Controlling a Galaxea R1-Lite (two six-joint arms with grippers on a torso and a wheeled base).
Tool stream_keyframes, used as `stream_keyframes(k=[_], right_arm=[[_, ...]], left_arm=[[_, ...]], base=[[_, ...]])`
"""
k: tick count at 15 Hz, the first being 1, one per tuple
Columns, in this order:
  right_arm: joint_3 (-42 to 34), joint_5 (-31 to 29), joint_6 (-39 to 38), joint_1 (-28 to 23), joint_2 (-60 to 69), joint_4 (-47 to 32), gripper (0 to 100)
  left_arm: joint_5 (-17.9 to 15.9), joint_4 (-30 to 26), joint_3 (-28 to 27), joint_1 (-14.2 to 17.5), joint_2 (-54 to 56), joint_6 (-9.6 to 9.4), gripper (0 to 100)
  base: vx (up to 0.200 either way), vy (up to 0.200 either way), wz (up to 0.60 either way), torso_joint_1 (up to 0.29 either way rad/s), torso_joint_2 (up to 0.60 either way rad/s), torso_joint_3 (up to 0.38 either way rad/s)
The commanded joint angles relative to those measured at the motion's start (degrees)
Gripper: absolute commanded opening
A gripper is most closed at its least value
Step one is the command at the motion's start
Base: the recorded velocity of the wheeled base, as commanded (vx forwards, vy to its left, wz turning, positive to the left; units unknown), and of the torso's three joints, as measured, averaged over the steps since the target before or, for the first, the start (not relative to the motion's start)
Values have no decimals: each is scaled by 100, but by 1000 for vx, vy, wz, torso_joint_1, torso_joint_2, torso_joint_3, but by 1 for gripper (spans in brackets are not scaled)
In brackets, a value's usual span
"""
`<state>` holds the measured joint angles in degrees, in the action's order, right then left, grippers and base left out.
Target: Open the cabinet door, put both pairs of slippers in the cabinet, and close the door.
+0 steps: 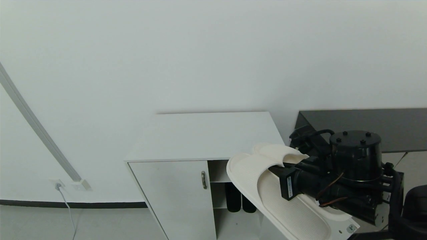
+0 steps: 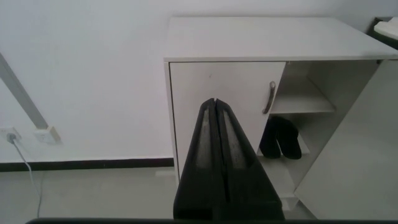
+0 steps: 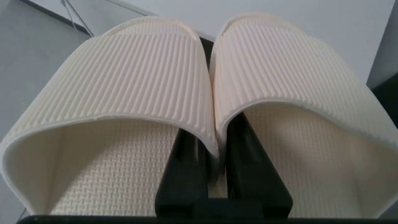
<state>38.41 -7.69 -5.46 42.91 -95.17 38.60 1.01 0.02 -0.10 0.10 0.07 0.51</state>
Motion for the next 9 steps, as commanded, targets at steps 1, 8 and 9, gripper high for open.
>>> stream_keyframes(k=[1, 8, 9], right_arm=[[-62, -4, 1, 165, -1, 25, 0], [-229, -4, 1, 323, -63, 148, 0], [-238, -4, 1, 323, -98, 166, 0]], left_arm=[[4, -2, 1, 8, -7, 2, 0], [4, -2, 1, 8, -7, 10, 0], [4, -2, 1, 8, -7, 10, 0]], base=[[0, 0, 0, -85, 119, 105], [0, 0, 0, -147, 342, 189], [0, 0, 0, -173, 383, 217]])
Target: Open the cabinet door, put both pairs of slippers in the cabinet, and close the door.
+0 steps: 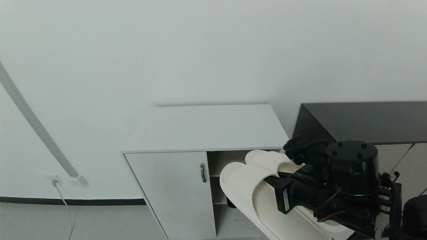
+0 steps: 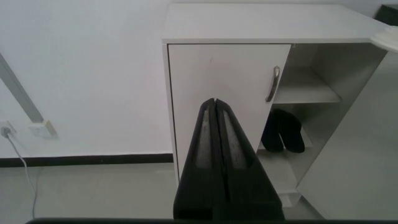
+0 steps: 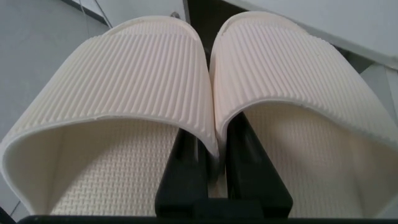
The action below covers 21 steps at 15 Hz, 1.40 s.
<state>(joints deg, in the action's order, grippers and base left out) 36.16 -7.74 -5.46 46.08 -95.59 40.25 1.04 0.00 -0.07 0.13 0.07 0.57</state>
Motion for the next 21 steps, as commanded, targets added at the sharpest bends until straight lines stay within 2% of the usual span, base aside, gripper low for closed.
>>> stream_keyframes(k=[1, 21], right_arm=[[-12, 1, 1, 6, -83, 53, 0], [-118, 1, 80, 50, -153, 149, 0]], left_arm=[[2, 0, -1, 4, -7, 4, 0], [2, 0, 7, 4, -7, 13, 0]], base=[[0, 0, 0, -168, 393, 227], [0, 0, 0, -194, 502, 307]])
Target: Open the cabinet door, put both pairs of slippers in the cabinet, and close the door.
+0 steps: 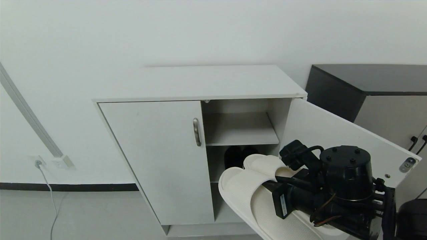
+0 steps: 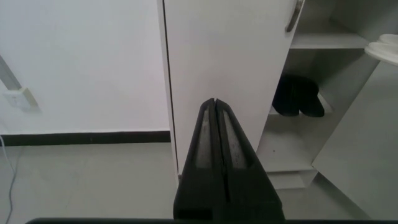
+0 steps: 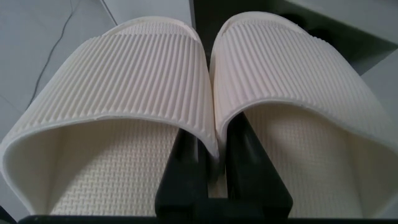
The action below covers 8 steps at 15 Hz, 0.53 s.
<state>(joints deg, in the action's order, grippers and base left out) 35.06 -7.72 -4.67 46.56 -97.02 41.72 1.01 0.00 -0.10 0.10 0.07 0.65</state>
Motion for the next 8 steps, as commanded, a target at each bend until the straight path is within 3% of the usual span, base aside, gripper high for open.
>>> stream_keyframes(k=[1, 8], right_arm=[[-8, -2, 1, 3, -9, 3, 0], [-43, -2, 10, 3, -89, 170, 0]], left_arm=[[4, 0, 1, 8, -7, 6, 0], [4, 0, 1, -1, -7, -3, 0]], base=[[0, 0, 0, -134, 461, 325], [0, 0, 0, -102, 463, 354]])
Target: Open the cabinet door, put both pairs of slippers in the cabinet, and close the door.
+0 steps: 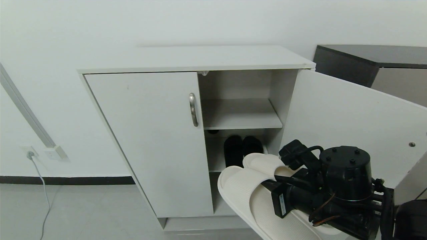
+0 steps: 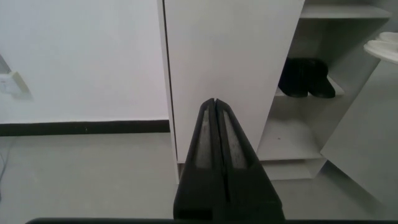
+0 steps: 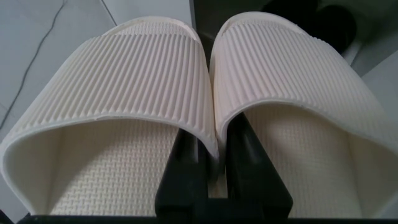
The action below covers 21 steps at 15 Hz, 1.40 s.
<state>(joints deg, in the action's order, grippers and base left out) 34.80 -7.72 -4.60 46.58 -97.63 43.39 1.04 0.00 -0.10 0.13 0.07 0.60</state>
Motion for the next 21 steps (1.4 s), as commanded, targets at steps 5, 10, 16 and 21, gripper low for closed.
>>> stream_keyframes(k=[5, 10, 16, 21], right_arm=[[-61, -2, 90, 0, -54, 21, 0], [-70, -2, 90, 0, -89, 91, 0], [-70, -2, 99, 0, -98, 91, 0], [26, -512, 240, 35, -318, 100, 0]], left_arm=[[-7, 0, 1, -5, -7, 2, 0], [-7, 0, 1, 4, -7, 2, 0], [-7, 0, 1, -5, -7, -7, 0], [-7, 0, 1, 4, -7, 2, 0]], base=[[0, 0, 0, -24, 404, 378], [0, 0, 0, 1, 61, 57], [0, 100, 0, -2, 0, 4], [0, 0, 0, 0, 0, 0]])
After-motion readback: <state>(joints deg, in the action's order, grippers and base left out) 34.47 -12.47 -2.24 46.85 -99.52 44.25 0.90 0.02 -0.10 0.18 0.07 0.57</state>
